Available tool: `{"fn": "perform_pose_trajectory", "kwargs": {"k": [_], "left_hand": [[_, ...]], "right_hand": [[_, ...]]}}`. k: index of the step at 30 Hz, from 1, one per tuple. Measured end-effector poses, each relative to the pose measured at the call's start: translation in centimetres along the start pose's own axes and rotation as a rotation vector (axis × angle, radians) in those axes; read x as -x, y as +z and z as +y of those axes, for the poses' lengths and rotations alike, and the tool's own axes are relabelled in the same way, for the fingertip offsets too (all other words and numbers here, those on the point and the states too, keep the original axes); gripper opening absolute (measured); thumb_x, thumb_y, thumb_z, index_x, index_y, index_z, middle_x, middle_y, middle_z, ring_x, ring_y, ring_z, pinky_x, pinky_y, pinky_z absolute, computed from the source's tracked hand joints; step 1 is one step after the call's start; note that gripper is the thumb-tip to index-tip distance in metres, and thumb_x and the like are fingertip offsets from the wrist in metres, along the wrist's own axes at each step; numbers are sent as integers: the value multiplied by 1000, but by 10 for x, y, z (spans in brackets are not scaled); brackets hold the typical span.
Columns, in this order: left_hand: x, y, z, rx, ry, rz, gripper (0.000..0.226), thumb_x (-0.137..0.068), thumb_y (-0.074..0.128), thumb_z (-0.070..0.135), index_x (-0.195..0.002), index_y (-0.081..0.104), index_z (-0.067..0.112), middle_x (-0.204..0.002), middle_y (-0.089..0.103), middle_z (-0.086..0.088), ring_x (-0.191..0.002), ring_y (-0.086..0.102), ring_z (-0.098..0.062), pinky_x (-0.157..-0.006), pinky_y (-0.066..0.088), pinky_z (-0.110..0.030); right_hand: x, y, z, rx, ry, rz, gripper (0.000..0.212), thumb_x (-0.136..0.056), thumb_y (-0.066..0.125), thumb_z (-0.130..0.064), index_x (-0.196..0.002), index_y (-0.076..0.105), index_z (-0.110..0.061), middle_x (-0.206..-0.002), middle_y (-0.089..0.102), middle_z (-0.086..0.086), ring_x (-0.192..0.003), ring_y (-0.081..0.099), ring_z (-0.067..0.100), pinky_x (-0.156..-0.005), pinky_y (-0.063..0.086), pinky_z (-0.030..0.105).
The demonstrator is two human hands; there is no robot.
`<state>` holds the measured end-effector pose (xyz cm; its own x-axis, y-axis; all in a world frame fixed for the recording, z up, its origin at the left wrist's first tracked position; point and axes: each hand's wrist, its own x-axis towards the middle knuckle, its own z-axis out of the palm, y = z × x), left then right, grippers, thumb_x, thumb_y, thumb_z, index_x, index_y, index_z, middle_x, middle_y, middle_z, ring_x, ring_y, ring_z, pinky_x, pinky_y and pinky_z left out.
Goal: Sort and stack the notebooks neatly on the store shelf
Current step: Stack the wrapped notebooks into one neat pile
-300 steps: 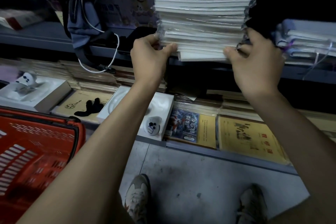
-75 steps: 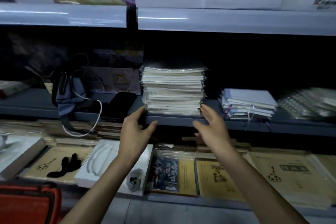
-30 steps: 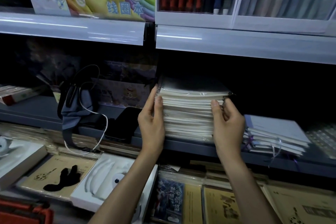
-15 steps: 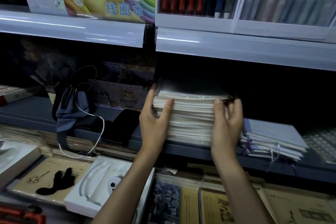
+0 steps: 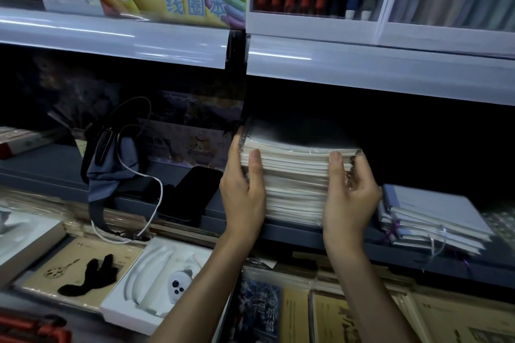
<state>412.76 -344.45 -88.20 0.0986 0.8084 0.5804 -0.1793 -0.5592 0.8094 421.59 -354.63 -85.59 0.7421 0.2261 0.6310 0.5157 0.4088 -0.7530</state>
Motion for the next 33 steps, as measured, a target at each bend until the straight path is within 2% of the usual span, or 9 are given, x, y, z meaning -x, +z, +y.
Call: {"fn": "perform_pose_trajectory", "kwargs": {"k": [2,4,6,8,12,16,19,25,33], "left_hand": [[1,-1,-2,-17,9,-6,59,-109,44,44,-158,44,11,-143,58,18,-124,54,16,-104,43,-13],[1,-1,-5,-27,4,-29,58,-107,48,37,-158,43,9,-129,55,29,-103,55,24,-91,39,-2],[0,-5,-6,-24,7,-58,59,-107,53,38,-159,42,13,-112,59,28,-91,58,16,-83,41,-6],[-1,-9,-7,13,-16,-100,64,-104,58,44,-160,41,18,-126,61,23,-103,57,18,-89,42,-7],[-6,-15,-10,31,-100,-197,85,-94,60,61,-164,32,22,-161,36,17,-126,31,35,-103,29,2],[-8,-13,-12,17,-56,-216,66,-102,56,51,-158,43,18,-134,62,22,-118,56,17,-96,39,-5],[-8,-12,-13,23,-50,-217,68,-104,57,52,-159,41,16,-135,62,20,-117,56,17,-97,43,-9],[-7,-13,-12,76,-71,-208,65,-101,62,46,-158,45,21,-132,66,22,-118,62,8,-98,46,-14],[-6,-12,-16,40,-110,-193,72,-98,61,55,-161,40,27,-71,59,24,-67,51,2,-70,42,-20]], "right_hand": [[0,-2,3,9,1,-14,22,-105,60,-23,-85,49,-25,-72,46,-23,-74,43,-2,-74,38,19],[-2,-6,5,17,21,-28,19,-103,62,-27,-88,50,-24,-75,48,-24,-78,45,-1,-78,39,19],[-5,-10,3,34,23,-51,21,-102,63,-26,-85,51,-29,-72,51,-25,-74,47,-5,-74,40,14],[-8,-17,3,43,25,-82,18,-101,65,-26,-87,55,-26,-75,56,-23,-77,53,-5,-74,43,14],[-9,-29,13,94,100,-169,25,-100,64,-40,-112,63,-18,-108,69,-9,-108,65,8,-93,50,29],[-6,-29,16,174,174,-211,37,-98,59,-53,-127,60,-31,-124,66,-13,-117,60,1,-98,46,25],[-8,-27,18,163,189,-204,22,-98,60,-52,-116,61,-39,-117,67,-20,-111,60,-6,-96,47,21],[-11,-29,21,112,147,-203,20,-101,61,-41,-98,60,-21,-91,64,-6,-87,60,7,-81,46,25],[-8,-27,15,125,92,-181,33,-102,63,-34,-78,45,-19,-73,41,9,-69,40,9,-63,33,26]]}}
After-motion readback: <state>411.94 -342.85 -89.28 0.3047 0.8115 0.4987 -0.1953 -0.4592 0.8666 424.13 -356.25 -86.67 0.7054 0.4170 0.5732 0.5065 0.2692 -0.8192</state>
